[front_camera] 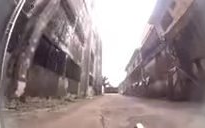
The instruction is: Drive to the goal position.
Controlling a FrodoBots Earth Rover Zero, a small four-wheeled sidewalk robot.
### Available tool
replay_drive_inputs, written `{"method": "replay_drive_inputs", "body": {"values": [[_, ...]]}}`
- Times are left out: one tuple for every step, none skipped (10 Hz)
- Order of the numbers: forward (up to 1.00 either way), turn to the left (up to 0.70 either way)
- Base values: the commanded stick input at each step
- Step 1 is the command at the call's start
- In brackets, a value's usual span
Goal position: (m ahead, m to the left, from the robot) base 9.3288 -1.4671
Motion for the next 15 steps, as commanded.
{"method": "replay_drive_inputs", "body": {"values": [[0.84, 0.06], [0.84, 0.06], [0.84, 0.06], [0.84, 0.06], [0.84, 0.06], [0.84, 0.06], [0.84, 0.06], [0.84, 0.06], [0.84, 0.06], [0.84, 0.06], [0.84, 0.06], [0.84, 0.06], [0.84, 0.06], [0.84, 0.06], [0.84, 0.06]]}}
